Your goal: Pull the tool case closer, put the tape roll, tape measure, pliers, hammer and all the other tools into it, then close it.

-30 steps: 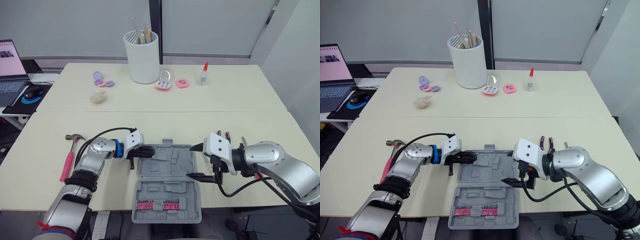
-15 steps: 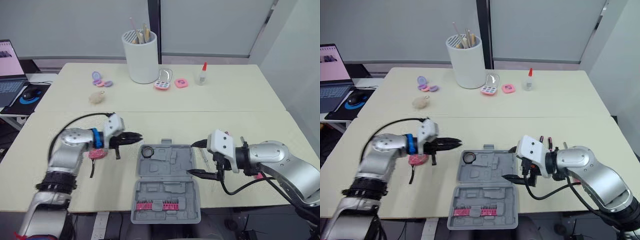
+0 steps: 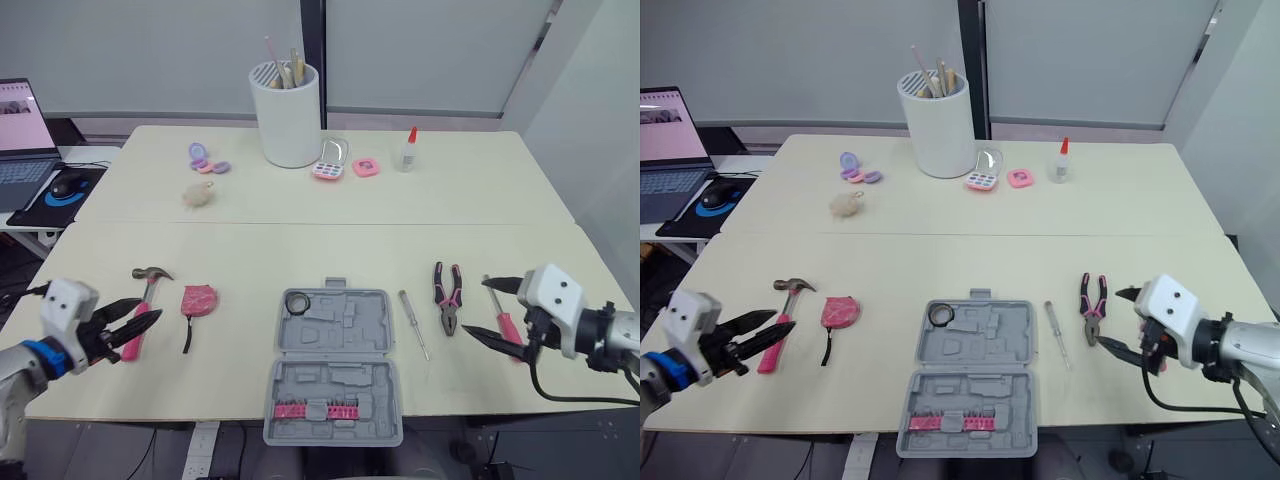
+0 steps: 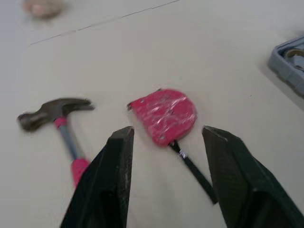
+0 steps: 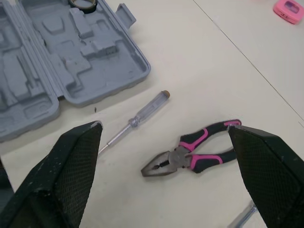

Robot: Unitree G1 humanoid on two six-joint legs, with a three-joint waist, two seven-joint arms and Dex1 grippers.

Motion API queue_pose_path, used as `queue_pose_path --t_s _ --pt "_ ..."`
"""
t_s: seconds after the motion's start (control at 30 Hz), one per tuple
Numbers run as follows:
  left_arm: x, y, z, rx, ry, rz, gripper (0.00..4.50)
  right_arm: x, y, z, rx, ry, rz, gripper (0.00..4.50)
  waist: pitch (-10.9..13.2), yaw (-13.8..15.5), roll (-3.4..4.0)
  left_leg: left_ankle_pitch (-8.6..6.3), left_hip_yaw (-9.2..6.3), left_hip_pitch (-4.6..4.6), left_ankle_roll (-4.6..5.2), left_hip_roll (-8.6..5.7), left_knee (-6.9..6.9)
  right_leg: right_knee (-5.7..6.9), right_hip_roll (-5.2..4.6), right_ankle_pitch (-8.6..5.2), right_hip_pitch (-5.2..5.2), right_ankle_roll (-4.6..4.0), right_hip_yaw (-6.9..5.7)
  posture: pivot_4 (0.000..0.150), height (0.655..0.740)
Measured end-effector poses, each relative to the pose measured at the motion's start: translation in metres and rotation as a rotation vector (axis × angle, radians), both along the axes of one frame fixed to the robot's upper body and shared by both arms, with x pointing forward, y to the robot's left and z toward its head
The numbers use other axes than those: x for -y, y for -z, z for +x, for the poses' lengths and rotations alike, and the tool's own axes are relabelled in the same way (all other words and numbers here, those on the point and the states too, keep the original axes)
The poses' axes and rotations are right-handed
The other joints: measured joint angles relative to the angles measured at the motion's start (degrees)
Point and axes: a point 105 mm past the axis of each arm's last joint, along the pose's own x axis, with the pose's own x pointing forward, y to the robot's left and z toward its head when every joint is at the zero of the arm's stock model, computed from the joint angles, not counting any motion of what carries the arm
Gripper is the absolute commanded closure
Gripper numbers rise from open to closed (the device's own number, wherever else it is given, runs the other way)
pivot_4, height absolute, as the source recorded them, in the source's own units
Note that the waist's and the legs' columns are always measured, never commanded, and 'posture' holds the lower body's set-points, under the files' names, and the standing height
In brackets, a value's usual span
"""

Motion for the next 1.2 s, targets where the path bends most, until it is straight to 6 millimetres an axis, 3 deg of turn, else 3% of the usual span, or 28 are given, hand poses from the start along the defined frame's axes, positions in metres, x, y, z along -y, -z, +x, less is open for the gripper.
queue_pose_path --t_s 0.1,0.17,0.37,0.77,0.9,0.93,1.07,1.2 --pt "-0.033 0.023 -0.049 -0.128 -0.127 0.003 0.26 0.029 0.024 -0.02 -0.122 0.086 -0.016 0.0 -0.1 -0.3 -0.09 -0.02 0.12 0.01 -0.01 0.04 -0.09 -0.24 0.0 -0.01 0.01 -0.01 0.06 0.15 0.7376" --pt "-0.044 0.034 -0.069 -0.187 -0.17 -0.004 0.04 0.04 0.032 -0.029 -0.167 0.111 -0.023 0.0 -0.1 -0.3 -0.07 -0.02 0.12 0.06 -0.01 0.02 -0.09 -0.23 -0.02 -0.01 0.04 -0.01 0.06 0.15 0.7376" --pt "-0.051 0.037 -0.08 -0.194 -0.189 0.006 0.04 0.05 0.036 -0.04 -0.181 0.084 -0.056 0.0 -0.2 0.2 -0.22 -0.07 0.16 0.7 -0.08 0.07 -0.21 -0.44 -0.08 -0.14 0.5 -0.18 0.04 0.15 0.7376" --pt "-0.051 0.032 -0.076 -0.177 -0.188 0.007 0.04 0.054 0.026 -0.023 -0.079 0.07 -0.083 0.0 -0.2 0.3 -0.25 -0.11 0.15 0.76 -0.15 0.09 -0.28 -0.45 -0.08 -0.15 0.77 -0.21 0.0 0.15 0.7376" --pt "-0.039 0.033 -0.076 -0.15 -0.216 -0.037 0.04 0.02 -0.001 -0.001 0.006 -0.046 -0.017 0.0 -0.1 -0.2 -0.16 -0.11 0.18 0.81 -0.15 0.14 -0.27 -0.44 -0.1 -0.14 0.79 -0.21 0.02 0.15 0.7376" --pt "-0.03 0.034 -0.076 -0.137 -0.225 -0.062 0.04 0.003 -0.011 0.005 0.025 -0.103 0.012 0.0 -0.1 -0.4 -0.15 -0.12 0.18 0.79 -0.15 0.15 -0.27 -0.44 -0.1 -0.14 0.79 -0.21 0.02 0.15 0.7376" --pt "0.006 0.036 -0.07 -0.084 -0.256 -0.135 0.04 -0.046 -0.032 0.006 0.015 -0.292 0.087 0.0 -0.1 -0.1 -0.19 -0.16 0.06 0.73 -0.22 0.1 -0.28 -0.48 -0.09 -0.14 0.82 -0.21 -0.01 0.15 0.7376" --pt "0.045 0.039 -0.045 -0.002 -0.332 -0.182 0.04 -0.095 -0.049 0.0 -0.018 -0.484 0.169 0.0 -0.1 0.9 -0.22 -0.16 -0.11 0.73 -0.22 0.02 -0.25 -0.58 -0.07 -0.13 0.95 -0.2 -0.11 0.15 0.7376"
